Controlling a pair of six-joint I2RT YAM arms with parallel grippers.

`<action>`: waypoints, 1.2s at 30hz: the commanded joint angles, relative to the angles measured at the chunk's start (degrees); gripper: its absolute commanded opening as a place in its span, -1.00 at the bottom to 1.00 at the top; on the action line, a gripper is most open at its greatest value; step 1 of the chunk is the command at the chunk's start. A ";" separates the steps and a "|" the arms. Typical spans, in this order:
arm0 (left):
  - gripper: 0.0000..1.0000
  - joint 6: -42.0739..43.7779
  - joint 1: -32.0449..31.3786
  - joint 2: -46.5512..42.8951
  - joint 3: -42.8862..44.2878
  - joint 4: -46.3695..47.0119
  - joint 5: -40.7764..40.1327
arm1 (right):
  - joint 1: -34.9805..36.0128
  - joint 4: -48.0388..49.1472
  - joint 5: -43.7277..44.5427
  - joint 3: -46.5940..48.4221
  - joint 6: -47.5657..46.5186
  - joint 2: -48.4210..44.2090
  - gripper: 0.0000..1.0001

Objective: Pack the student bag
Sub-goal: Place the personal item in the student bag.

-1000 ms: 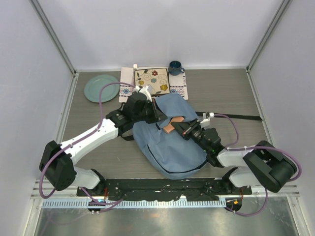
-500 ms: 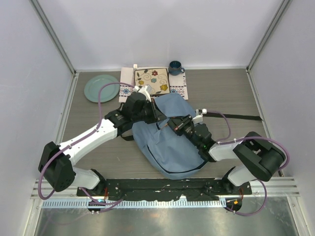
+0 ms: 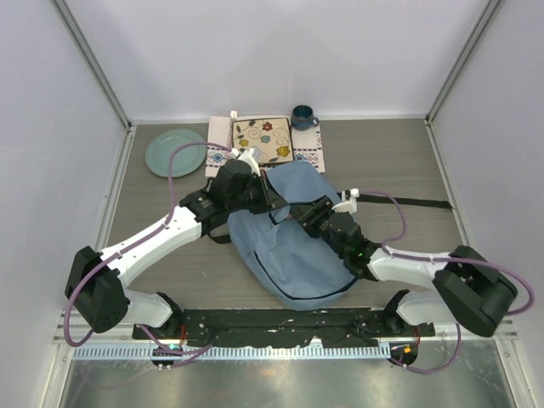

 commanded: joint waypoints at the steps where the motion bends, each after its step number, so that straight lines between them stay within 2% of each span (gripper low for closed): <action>1: -1.00 0.58 -0.50 -2.59 1.17 2.10 1.74 | -0.01 -12.43 2.50 -1.53 -5.23 -8.16 0.18; 4: -1.00 0.41 -0.41 -2.32 0.90 2.45 2.09 | -0.01 -15.18 1.70 -2.14 -5.24 -11.33 0.20; 6: -1.00 0.49 -0.32 -2.41 0.82 2.45 2.09 | -0.01 -14.13 1.18 -3.29 -4.62 -11.86 0.09; 9: -1.00 0.41 -0.32 -2.59 0.55 2.54 1.92 | -0.01 -13.42 0.12 -3.29 -4.62 -11.08 -0.30; 11: -1.00 0.41 -0.23 -2.76 0.38 2.45 2.01 | -0.01 -12.98 -0.67 -2.68 -4.88 -10.55 -0.65; 14: -1.00 0.49 -0.23 -2.94 0.38 2.36 2.01 | -0.02 -10.87 -1.55 -1.54 -5.76 -9.23 -0.89; 17: -1.00 0.58 -0.14 -2.94 0.38 2.27 2.01 | -0.01 -9.29 -2.34 0.48 -6.73 -7.47 -0.97; 27: -1.00 0.58 -0.14 -2.59 -0.06 1.75 2.45 | -0.02 -4.20 -2.78 10.24 -7.52 3.68 -0.99; 29: -1.00 0.58 -0.15 -2.59 -0.32 1.22 2.19 | -0.10 -3.49 -2.96 11.38 -8.31 4.57 -0.92; 30: -1.00 0.75 -0.14 -2.59 -0.50 1.04 1.92 | -0.19 -4.10 -3.13 11.56 -8.40 4.66 -0.86; 31: -1.00 0.84 -0.14 -2.68 -0.50 0.78 1.22 | -0.19 -4.71 -3.05 11.21 -9.44 4.31 -0.65; 33: -0.98 0.93 -0.06 -3.11 -0.68 -0.71 0.08 | -0.10 -9.16 -2.26 10.34 -10.24 1.60 -0.42; 34: -0.92 1.19 -0.06 -3.20 -0.85 -1.24 -0.80 | -0.19 -10.68 -0.60 8.50 -11.20 0.19 -0.22; 35: -0.82 1.46 0.03 -3.46 -0.85 -2.11 -1.24 | -0.19 -11.65 0.02 7.27 -11.91 -1.30 -0.17; 36: -0.61 2.15 0.12 -3.38 -0.85 -2.73 -1.51 | -0.19 -13.49 0.73 5.95 -12.61 -3.06 -0.13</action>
